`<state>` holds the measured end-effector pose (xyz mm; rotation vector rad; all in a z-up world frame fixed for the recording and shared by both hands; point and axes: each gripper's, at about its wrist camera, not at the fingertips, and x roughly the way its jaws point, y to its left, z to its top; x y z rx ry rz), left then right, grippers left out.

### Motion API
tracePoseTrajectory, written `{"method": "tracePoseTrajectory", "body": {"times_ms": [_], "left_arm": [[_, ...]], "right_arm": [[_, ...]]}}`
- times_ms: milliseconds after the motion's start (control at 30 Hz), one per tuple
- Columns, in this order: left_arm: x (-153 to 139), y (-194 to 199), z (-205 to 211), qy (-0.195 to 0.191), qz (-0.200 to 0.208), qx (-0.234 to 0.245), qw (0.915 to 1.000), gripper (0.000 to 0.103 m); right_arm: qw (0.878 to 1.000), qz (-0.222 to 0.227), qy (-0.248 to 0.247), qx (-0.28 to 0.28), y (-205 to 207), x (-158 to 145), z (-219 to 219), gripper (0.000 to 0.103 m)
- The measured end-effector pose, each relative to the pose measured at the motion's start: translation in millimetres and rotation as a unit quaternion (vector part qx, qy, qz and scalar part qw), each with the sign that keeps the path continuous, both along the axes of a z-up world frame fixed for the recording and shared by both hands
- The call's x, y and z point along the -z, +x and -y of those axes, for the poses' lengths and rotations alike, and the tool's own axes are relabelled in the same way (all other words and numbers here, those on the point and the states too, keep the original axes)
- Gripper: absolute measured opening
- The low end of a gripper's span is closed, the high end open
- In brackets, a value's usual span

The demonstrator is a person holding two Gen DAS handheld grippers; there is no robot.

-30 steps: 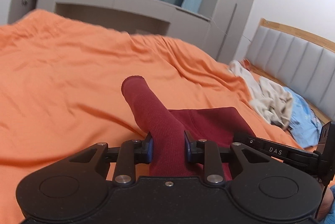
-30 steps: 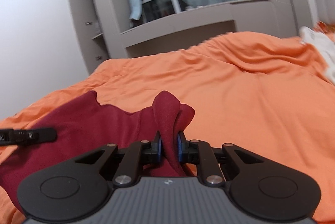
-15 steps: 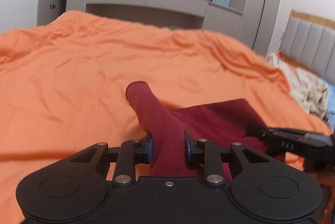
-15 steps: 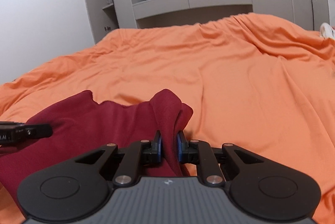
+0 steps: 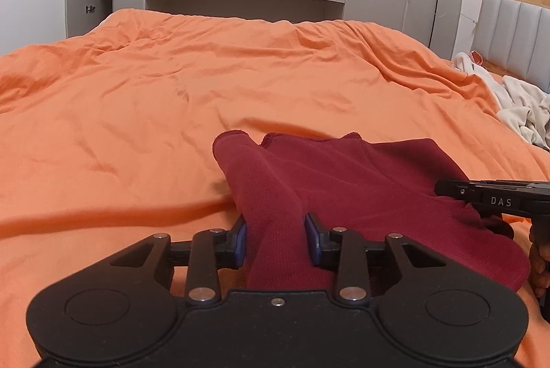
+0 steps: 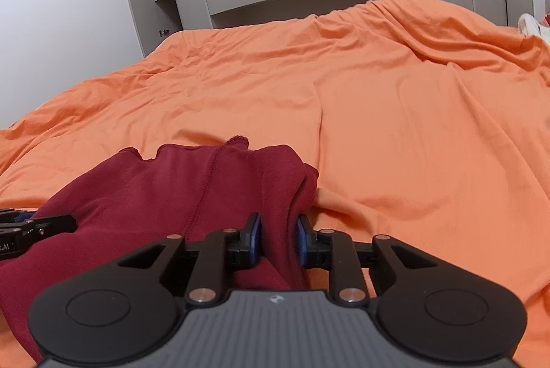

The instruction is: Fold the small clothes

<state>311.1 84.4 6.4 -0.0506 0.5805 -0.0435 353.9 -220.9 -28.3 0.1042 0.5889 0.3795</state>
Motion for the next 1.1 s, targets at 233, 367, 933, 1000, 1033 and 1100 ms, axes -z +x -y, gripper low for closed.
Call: {"method": "tracePoseTrajectory", "body": {"times_ms": [233, 367, 933, 1000, 1033, 1100], "left_arm": [[4.0, -0.8, 2.9, 0.003, 0.003, -0.002, 1.0, 0.041], [4.4, -0.9, 3.4, 0.004, 0.004, -0.005, 1.0, 0.043], [-1.6, -1.0, 0.8, 0.011, -0.005, -0.052, 0.9986, 0.088], [-4.1, -2.5, 2.4, 0.013, -0.003, -0.055, 0.9984, 0.093], [-6.1, -3.9, 2.8, 0.014, 0.0, -0.054, 0.9985, 0.096], [-9.9, -7.2, 3.9, 0.011, 0.006, -0.051, 0.9986, 0.1]], "right_arm": [[1.0, -0.001, -0.001, 0.004, 0.3, 1.5, -0.3, 0.03], [1.0, -0.002, 0.001, 0.006, 0.4, 2.0, 0.6, 0.032], [0.999, 0.016, 0.011, 0.029, -4.8, -6.4, 7.9, 0.072], [0.999, 0.025, 0.011, 0.031, -7.9, -10.6, 8.7, 0.077], [0.999, 0.031, 0.012, 0.031, -9.6, -13.0, 8.7, 0.081], [0.999, 0.042, 0.013, 0.032, -14.1, -17.9, 9.1, 0.088]]}}
